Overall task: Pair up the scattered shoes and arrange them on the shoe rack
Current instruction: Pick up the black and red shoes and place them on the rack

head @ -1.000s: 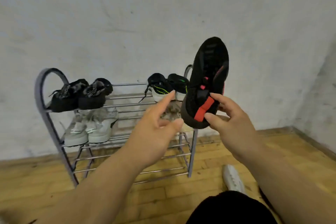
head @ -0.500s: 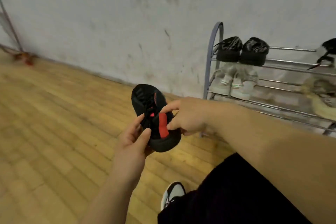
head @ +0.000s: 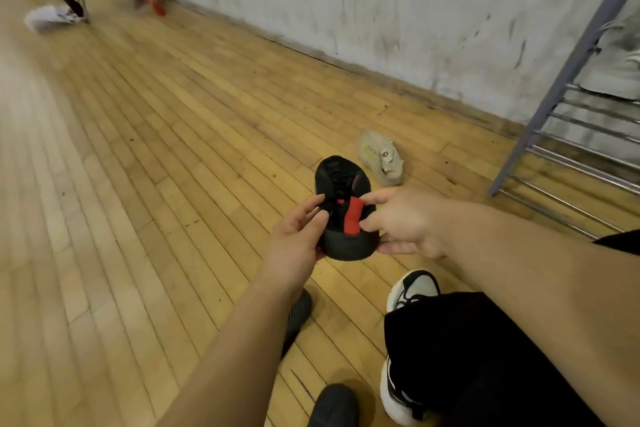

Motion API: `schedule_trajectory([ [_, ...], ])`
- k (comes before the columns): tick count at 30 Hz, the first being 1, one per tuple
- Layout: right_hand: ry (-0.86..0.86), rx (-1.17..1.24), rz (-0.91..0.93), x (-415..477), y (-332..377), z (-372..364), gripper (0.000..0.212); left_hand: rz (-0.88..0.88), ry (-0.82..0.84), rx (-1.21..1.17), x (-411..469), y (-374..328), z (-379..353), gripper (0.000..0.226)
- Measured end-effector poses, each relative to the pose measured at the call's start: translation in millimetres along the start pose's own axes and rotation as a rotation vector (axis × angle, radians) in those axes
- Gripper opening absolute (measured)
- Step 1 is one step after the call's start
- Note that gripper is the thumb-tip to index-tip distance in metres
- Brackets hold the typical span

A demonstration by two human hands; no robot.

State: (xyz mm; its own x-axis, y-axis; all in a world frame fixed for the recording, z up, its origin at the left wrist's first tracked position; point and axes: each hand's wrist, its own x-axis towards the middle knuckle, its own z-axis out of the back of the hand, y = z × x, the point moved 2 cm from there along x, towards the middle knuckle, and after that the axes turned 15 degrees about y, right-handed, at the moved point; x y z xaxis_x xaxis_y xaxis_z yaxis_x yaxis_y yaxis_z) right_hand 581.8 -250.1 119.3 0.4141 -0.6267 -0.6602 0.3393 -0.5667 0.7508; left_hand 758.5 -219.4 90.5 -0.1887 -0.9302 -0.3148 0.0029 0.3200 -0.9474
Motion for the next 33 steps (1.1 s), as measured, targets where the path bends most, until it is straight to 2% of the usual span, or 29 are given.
schedule_trajectory([
  [5,-0.017,-0.039,0.004,20.5,9.6,-10.8,0.045,0.017,-0.03,0.003,4.2,13.9,18.1,0.03],
  [10,0.026,-0.078,-0.062,32.1,9.5,-18.8,0.045,0.038,-0.102,0.006,3.2,43.0,31.8,0.034],
  [12,0.024,-0.122,-0.095,35.5,5.7,-18.1,0.044,0.103,-0.198,0.004,2.5,67.6,35.8,0.037],
  [14,0.014,-0.18,-0.126,39.4,0.3,-15.2,0.041,0.221,-0.226,0.077,-1.3,99.1,36.3,0.034],
  [19,0.02,-0.311,-0.218,49.5,-13.0,-10.8,0.032,0.537,0.052,0.466,-15.7,193.3,39.6,0.047],
  [24,0.083,-0.387,-0.305,53.3,-22.4,-9.8,0.039,0.782,0.227,0.56,-35.7,254.5,46.2,0.059],
  [33,0.104,-0.395,-0.358,56.5,-22.9,-10.4,0.039,0.804,0.303,0.615,-36.4,282.3,28.4,0.051],
])
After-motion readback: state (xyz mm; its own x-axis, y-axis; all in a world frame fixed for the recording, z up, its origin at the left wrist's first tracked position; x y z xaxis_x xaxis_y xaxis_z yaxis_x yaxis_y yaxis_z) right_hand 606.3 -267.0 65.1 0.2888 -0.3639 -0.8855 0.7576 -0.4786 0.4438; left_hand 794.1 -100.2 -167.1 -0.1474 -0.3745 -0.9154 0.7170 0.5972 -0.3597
